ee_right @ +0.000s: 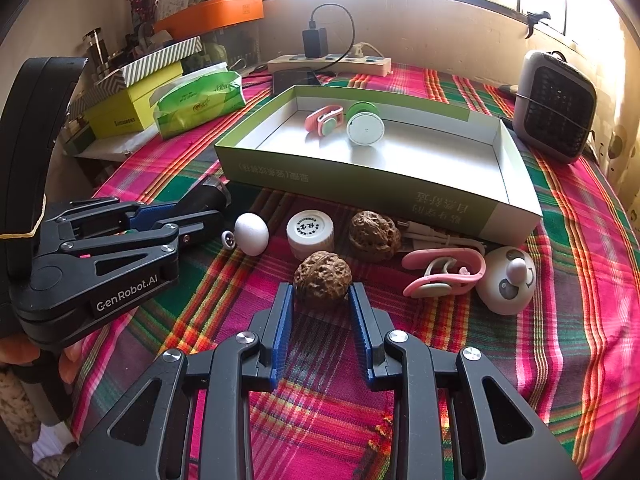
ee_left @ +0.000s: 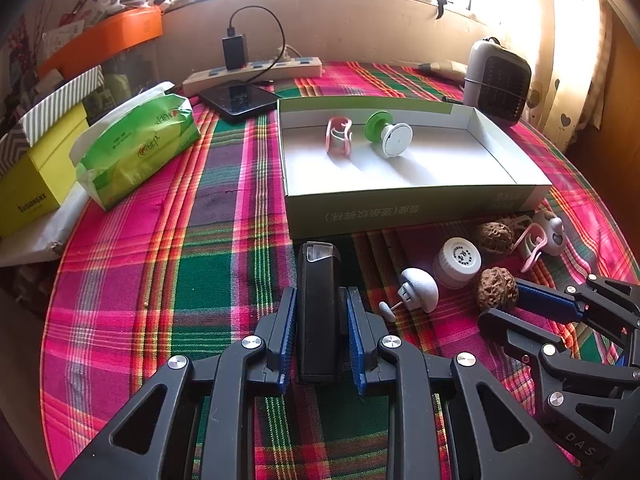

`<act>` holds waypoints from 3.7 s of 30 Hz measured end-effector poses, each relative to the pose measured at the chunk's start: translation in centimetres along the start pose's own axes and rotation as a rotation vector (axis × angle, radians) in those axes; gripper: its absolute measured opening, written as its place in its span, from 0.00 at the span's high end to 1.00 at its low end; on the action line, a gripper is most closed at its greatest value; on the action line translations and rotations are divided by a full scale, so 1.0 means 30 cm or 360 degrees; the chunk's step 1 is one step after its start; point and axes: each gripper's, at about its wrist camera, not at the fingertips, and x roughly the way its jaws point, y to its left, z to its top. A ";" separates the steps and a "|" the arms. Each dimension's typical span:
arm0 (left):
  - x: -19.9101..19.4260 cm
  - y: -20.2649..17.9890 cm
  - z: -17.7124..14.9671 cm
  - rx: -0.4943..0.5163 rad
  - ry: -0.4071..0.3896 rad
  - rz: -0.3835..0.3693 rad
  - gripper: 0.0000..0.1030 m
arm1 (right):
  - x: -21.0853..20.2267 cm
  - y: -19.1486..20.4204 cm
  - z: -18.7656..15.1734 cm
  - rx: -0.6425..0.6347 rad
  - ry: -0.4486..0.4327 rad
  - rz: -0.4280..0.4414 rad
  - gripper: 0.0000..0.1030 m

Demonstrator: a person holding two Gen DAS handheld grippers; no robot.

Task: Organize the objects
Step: 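Close the left tool on the black case while the right tool closes on the walnut, then lift the black case with the left tool while the right tool lifts the walnut toward the box, then carry the black case over the box with the left tool while the right tool carries the walnut there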

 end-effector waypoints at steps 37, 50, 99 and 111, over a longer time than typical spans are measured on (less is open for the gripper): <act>-0.058 0.005 0.000 -0.0026 -0.0025 -0.0024 0.79 | -0.030 0.009 0.000 -0.0011 -0.0061 0.0043 0.71; -0.054 0.003 0.000 -0.0026 -0.0012 -0.0023 0.79 | 0.006 0.000 0.021 0.0025 -0.0020 0.0000 0.62; 0.040 0.016 0.296 -0.0040 0.0041 -0.0126 0.79 | -0.055 -0.116 0.236 0.0125 -0.0177 -0.0010 0.71; 0.141 0.016 0.333 -0.0066 0.0115 -0.0109 0.79 | 0.000 -0.157 0.261 0.0158 -0.0137 -0.0009 0.71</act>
